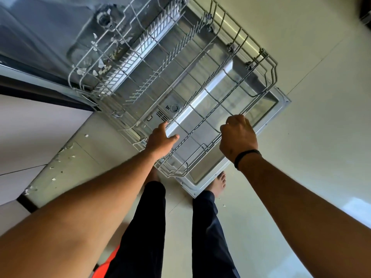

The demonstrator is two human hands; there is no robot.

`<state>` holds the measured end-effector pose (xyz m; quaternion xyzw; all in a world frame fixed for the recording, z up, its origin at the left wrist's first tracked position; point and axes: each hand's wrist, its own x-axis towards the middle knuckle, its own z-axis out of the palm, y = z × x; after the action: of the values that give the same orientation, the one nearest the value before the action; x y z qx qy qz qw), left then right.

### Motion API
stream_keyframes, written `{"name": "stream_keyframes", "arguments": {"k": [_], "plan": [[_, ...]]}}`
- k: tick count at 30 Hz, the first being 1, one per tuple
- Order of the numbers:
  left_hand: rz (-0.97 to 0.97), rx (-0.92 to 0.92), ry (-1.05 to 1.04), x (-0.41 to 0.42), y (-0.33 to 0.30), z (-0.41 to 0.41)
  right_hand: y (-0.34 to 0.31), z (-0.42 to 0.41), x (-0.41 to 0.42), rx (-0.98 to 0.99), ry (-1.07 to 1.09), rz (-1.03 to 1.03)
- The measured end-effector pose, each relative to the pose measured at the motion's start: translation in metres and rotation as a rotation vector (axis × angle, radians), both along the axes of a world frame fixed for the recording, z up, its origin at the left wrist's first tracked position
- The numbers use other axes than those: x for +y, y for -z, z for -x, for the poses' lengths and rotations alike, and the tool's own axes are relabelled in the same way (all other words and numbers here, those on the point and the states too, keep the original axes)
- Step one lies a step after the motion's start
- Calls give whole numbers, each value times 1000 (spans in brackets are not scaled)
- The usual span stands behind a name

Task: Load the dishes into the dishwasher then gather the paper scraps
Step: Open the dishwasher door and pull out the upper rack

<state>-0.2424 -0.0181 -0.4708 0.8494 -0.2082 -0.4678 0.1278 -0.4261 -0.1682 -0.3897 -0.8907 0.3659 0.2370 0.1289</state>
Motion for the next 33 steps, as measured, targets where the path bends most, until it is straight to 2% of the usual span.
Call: {"name": "stream_keyframes", "arguments": {"k": [6, 11, 14, 19, 22, 25, 27, 29, 31, 33], "plan": [[98, -131, -101, -10, -29, -3, -24, -24, 4, -32, 186, -140], [247, -273, -168, -25, -81, -52, -61, -77, 0, -69, 154, -144], [363, -379, -221, -30, -121, -94, -87, -124, -6, -168, 119, -131], [667, -712, -271, -35, -194, -166, -140, -218, -19, -391, 48, -92], [825, -904, -272, -35, -237, -200, -171, -270, -23, -568, 33, -41], [938, -999, -203, -31, -265, -223, -196, -311, -23, -717, 11, 29], [892, -1060, -138, -27, -277, -240, -208, -334, -21, -759, -4, 60], [701, -1080, -78, -24, -279, -257, -214, -353, -18, -767, -47, 91], [542, -984, -52, -21, -273, -271, -213, -368, -17, -729, -123, 126], [554, -890, -30, -17, -265, -278, -207, -378, -17, -603, -231, 137]]}}
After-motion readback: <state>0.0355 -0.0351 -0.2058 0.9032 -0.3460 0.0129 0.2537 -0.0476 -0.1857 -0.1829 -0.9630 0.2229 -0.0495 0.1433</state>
